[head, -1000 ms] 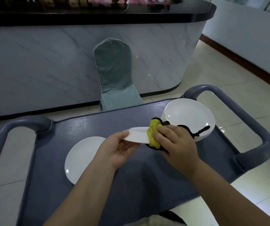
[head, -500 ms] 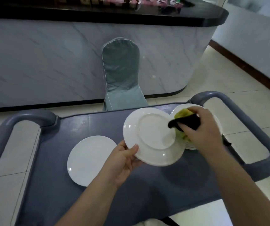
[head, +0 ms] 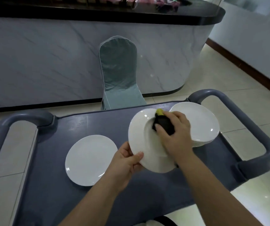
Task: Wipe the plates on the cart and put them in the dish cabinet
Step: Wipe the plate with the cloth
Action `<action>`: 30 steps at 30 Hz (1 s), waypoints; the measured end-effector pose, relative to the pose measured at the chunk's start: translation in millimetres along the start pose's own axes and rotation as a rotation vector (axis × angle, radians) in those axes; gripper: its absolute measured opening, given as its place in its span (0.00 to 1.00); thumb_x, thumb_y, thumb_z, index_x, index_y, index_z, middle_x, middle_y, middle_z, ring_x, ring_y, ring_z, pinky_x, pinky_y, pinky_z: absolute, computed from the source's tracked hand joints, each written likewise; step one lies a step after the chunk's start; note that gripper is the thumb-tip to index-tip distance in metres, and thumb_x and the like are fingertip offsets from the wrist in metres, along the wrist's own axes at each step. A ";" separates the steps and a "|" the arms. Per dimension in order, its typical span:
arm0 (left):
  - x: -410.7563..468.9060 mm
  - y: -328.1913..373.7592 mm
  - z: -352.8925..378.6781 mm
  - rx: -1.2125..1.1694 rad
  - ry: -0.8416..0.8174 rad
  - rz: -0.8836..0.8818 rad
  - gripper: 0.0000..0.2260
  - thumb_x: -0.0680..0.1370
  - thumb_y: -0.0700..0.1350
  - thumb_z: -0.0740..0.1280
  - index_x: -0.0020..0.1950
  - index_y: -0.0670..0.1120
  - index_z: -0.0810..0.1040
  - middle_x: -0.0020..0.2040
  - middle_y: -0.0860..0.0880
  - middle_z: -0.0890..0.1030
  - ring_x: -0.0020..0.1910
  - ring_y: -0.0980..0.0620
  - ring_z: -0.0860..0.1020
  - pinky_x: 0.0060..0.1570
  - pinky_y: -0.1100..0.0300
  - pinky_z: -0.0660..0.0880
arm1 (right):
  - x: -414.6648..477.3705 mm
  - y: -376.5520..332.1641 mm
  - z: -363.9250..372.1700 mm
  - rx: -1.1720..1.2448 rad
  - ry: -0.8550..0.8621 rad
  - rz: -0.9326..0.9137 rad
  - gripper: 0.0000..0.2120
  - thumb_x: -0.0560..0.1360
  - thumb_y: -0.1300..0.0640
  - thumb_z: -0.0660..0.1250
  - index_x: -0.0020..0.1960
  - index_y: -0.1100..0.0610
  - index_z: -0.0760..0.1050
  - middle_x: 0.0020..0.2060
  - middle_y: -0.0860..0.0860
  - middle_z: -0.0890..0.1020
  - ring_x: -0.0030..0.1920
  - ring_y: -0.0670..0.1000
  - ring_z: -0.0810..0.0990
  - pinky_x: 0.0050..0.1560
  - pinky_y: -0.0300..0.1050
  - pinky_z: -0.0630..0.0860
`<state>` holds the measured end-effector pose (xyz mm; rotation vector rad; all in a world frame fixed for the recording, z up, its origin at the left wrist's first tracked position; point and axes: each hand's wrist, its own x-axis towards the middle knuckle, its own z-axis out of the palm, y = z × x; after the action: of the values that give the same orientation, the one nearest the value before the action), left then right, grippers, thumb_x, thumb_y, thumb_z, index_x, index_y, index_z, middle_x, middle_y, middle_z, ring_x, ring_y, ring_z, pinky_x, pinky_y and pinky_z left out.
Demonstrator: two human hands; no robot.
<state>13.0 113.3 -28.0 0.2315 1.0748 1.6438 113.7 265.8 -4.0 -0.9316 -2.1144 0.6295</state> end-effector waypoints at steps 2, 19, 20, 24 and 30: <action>3.4 4.2 -1.9 -0.068 0.007 0.029 0.15 0.76 0.32 0.64 0.62 0.41 0.75 0.56 0.39 0.82 0.53 0.42 0.82 0.45 0.51 0.81 | -10.3 -25.9 17.4 -0.010 -0.086 -0.156 0.22 0.70 0.46 0.68 0.63 0.46 0.76 0.59 0.46 0.72 0.56 0.53 0.71 0.61 0.40 0.64; 1.0 -3.8 -7.2 -0.046 -0.043 -0.032 0.18 0.73 0.35 0.70 0.62 0.39 0.74 0.56 0.37 0.81 0.51 0.40 0.81 0.47 0.47 0.81 | -63.6 -1.9 -4.0 -0.074 -0.059 -0.442 0.18 0.70 0.50 0.69 0.58 0.52 0.81 0.60 0.52 0.76 0.57 0.53 0.73 0.62 0.46 0.69; 0.9 -6.8 -8.6 -0.063 -0.024 -0.057 0.18 0.73 0.35 0.68 0.62 0.39 0.74 0.56 0.37 0.81 0.50 0.40 0.82 0.45 0.48 0.81 | -67.7 14.7 -9.0 -0.072 -0.081 -0.430 0.18 0.69 0.51 0.70 0.58 0.51 0.81 0.59 0.51 0.75 0.57 0.53 0.74 0.61 0.47 0.71; -2.1 -18.7 -8.9 -0.031 -0.001 -0.094 0.17 0.72 0.33 0.66 0.61 0.40 0.75 0.53 0.41 0.83 0.48 0.44 0.83 0.39 0.54 0.81 | -56.6 67.6 -23.7 -0.017 0.008 -0.161 0.19 0.68 0.53 0.68 0.59 0.47 0.77 0.59 0.48 0.73 0.59 0.53 0.73 0.62 0.56 0.72; 6.4 -12.3 -7.2 -0.107 -0.023 -0.067 0.19 0.72 0.34 0.67 0.62 0.41 0.74 0.56 0.38 0.81 0.50 0.42 0.82 0.45 0.49 0.81 | -24.1 -5.7 17.8 -0.066 -0.067 -0.203 0.19 0.69 0.50 0.67 0.60 0.51 0.79 0.60 0.53 0.75 0.56 0.56 0.72 0.62 0.47 0.68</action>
<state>14.3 114.8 -43.5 0.1425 0.9641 1.6293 108.9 241.1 -21.3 -0.7270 -2.2660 0.4958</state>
